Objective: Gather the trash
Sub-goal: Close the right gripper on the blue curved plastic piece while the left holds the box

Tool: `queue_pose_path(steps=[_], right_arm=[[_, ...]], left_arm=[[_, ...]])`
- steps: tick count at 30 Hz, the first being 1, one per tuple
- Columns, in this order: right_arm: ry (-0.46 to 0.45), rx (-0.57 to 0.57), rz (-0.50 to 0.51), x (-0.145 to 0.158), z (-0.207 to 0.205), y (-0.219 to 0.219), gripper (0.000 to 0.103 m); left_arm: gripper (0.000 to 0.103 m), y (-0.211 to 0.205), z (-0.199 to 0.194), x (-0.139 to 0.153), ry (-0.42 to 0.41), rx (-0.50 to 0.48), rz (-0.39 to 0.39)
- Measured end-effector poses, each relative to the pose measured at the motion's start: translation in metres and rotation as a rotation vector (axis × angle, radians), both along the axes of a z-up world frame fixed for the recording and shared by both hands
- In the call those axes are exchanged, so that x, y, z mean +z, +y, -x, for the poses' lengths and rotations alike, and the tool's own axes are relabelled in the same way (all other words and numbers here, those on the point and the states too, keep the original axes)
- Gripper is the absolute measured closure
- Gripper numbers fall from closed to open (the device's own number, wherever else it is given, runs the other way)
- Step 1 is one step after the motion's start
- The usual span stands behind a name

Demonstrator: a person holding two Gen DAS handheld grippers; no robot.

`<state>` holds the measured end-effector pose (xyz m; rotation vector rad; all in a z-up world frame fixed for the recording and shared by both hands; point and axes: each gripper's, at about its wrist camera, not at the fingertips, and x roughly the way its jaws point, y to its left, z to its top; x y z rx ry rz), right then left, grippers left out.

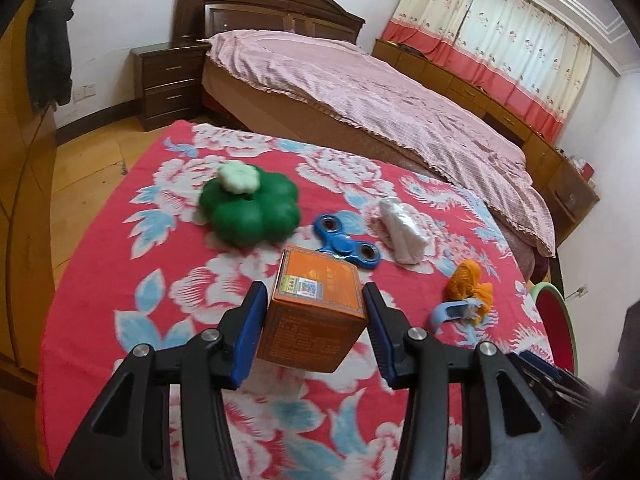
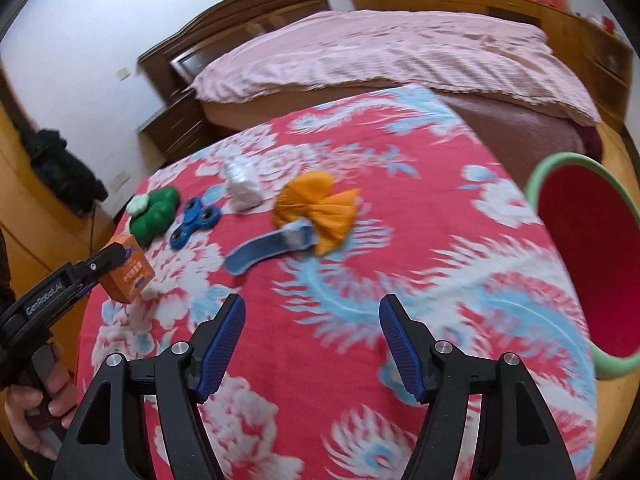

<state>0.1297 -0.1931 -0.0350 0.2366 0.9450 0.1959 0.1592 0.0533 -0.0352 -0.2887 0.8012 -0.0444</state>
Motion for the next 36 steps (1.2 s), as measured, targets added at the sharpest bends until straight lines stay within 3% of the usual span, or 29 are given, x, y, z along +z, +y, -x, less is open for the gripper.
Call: queue_pose_path(steps=[5, 20, 36], right_arm=[[-0.005, 0.046, 0.027, -0.007, -0.015, 0.020, 0.023], [-0.051, 0.112, 0.207, -0.022, -0.047, 0.056, 0.022], [-0.059, 0.100, 0.182, -0.024, -0.041, 0.055, 0.027]], left_arm=[[0.054, 0.010, 0.005, -0.006, 0.013, 0.011, 0.011], [0.054, 0.017, 0.007, -0.015, 0.030, 0.013, 0.035], [0.054, 0.013, 0.009, -0.014, 0.033, -0.003, 0.042]])
